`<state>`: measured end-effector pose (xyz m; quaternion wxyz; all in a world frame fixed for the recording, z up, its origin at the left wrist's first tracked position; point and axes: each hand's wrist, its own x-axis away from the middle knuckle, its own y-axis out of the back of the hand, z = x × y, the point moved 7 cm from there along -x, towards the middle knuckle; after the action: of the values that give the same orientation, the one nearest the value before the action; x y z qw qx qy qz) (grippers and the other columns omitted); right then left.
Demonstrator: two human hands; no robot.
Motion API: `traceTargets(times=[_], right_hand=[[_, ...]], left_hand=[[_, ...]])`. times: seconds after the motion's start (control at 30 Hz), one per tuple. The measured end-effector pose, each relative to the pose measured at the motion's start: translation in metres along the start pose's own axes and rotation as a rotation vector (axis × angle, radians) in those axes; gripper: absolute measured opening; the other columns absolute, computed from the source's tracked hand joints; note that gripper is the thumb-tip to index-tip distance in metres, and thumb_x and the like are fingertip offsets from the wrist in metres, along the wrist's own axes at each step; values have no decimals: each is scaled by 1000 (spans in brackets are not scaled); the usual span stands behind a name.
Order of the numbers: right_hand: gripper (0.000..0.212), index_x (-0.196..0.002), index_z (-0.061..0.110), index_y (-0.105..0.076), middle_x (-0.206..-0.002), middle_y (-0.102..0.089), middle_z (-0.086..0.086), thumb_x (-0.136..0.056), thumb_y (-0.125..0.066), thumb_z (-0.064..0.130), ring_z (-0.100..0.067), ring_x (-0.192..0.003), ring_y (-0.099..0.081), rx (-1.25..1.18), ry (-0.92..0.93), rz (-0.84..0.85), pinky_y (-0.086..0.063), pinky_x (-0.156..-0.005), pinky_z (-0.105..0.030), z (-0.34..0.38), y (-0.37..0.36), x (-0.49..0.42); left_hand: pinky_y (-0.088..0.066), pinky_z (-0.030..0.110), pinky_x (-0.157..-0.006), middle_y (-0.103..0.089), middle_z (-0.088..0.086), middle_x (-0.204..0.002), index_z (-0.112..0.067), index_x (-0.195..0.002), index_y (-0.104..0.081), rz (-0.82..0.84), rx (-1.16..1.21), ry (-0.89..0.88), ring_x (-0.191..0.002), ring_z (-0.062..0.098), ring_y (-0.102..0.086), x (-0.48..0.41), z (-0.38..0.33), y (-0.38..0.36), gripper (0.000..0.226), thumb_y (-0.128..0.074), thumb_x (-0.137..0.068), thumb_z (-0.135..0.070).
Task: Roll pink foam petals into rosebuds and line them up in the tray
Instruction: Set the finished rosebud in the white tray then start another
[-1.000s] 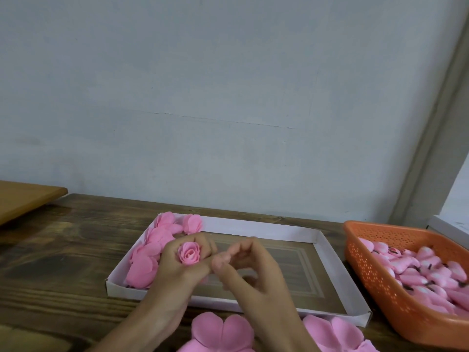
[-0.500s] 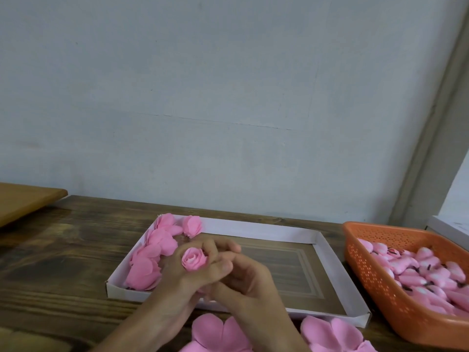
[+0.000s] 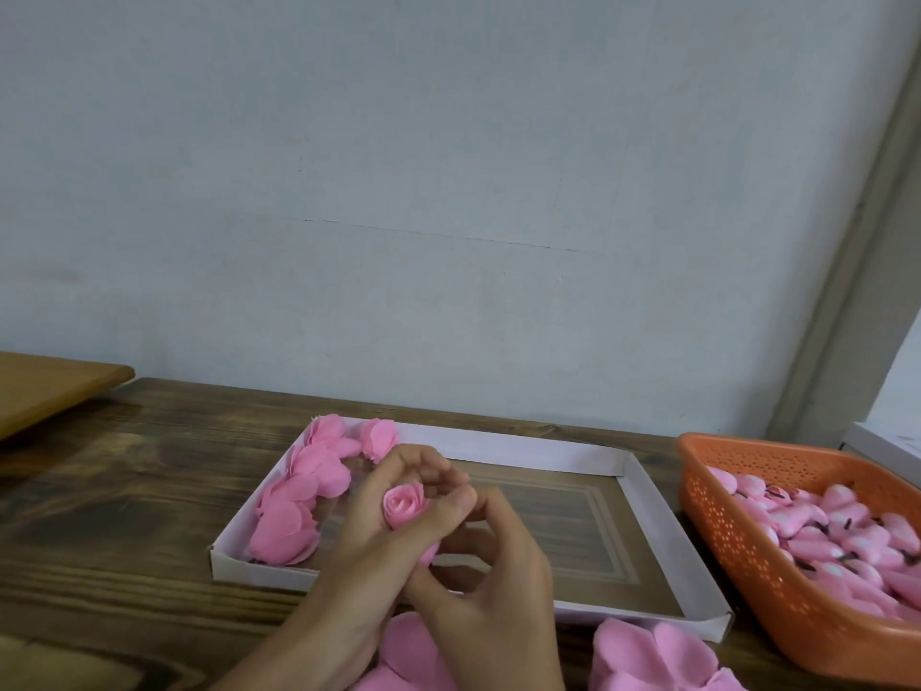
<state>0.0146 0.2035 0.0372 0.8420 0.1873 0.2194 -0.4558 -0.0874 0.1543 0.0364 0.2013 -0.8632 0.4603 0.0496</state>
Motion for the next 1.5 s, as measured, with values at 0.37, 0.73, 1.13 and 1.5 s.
traceTargets(times=[0.37,0.73,1.13,1.5], right_hand=[[33,-75,23,-62,-75,-70,1,-66,-89,7,-10,-71,-72,131,-1,-173,-57,-55,-19,-10,15,0],[34,-84,27,-62,-86,-70,5,-63,-88,23,-12,-81,-72,153,-10,-99,-62,-60,-36,-11,14,-3],[37,-96,36,-57,-99,-62,27,-76,-88,32,0,-75,-69,199,-132,-137,-54,-64,-23,-6,45,-22],[25,-94,34,-58,-91,-66,23,-83,-81,30,0,-72,-68,228,-135,-179,-51,-64,-23,7,59,-28]], left_hand=[[-57,20,-66,-77,1,-93,-33,-102,-76,-108,-227,-6,-87,14,-75,-1,3,10,52,-94,-53,-40],[-58,26,-65,-79,6,-92,-19,-97,-81,-103,-264,-43,-86,18,-76,-6,0,15,44,-99,-60,-33],[-59,37,-68,-69,11,-106,-9,-98,-71,-275,-910,189,-86,25,-71,-103,-10,96,39,-95,-69,-20],[-51,34,-84,-70,3,-118,-22,-101,-66,-295,-1448,148,-101,20,-59,-137,25,107,45,-90,-72,-47]])
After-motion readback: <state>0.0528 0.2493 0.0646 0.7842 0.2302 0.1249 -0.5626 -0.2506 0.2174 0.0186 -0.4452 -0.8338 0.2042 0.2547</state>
